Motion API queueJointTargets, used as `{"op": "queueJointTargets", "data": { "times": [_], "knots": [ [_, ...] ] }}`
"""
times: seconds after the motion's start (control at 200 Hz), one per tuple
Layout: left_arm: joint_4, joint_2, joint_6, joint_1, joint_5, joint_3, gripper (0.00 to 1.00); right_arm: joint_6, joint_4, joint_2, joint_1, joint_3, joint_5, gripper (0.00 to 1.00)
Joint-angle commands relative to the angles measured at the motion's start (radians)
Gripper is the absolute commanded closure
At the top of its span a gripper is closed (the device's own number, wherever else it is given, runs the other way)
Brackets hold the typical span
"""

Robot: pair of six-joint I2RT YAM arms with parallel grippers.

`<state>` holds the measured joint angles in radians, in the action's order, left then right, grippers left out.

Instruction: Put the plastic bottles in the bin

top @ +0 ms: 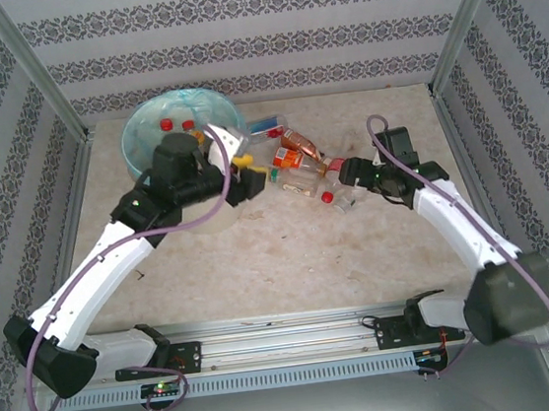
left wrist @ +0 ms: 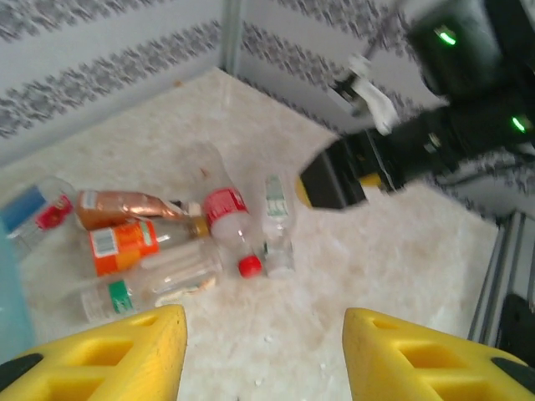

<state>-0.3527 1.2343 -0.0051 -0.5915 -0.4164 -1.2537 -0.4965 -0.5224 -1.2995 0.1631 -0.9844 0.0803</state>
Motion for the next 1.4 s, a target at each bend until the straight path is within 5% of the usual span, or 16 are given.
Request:
{"op": "queueJointTargets", "data": {
  "times": [0.0,0.205,0.585,0.819,1.019,1.234,1.399],
  "knots": [
    [0.185,-0.076,0.090,-0.012,-0.082,0.127,0.45,0.013,0.017,-0.077,-0.019,-0.034,-0.056,0.10],
    [0.400,-0.168,0.077,-0.028,-0.209,0.294,0.39,0.010,0.034,-0.279,-0.040,-0.133,-0.121,0.07],
    [0.490,-0.230,0.090,-0.029,-0.120,0.382,0.38,-0.017,0.044,-0.504,-0.084,-0.185,-0.158,0.10],
    [0.444,-0.250,0.128,-0.028,-0.083,0.377,0.37,-0.005,0.053,-0.498,-0.112,-0.157,-0.078,0.30],
    [0.431,-0.271,0.110,-0.028,0.007,0.371,0.30,0.029,0.068,-0.292,-0.110,-0.058,-0.028,0.47],
    [0.326,-0.245,-0.029,-0.027,0.025,0.277,0.26,0.071,0.158,0.055,-0.096,0.089,0.232,0.50],
    [0.398,-0.197,-0.206,-0.030,-0.163,0.263,0.26,0.131,0.320,0.239,-0.013,0.113,0.685,0.50]
  ]
}}
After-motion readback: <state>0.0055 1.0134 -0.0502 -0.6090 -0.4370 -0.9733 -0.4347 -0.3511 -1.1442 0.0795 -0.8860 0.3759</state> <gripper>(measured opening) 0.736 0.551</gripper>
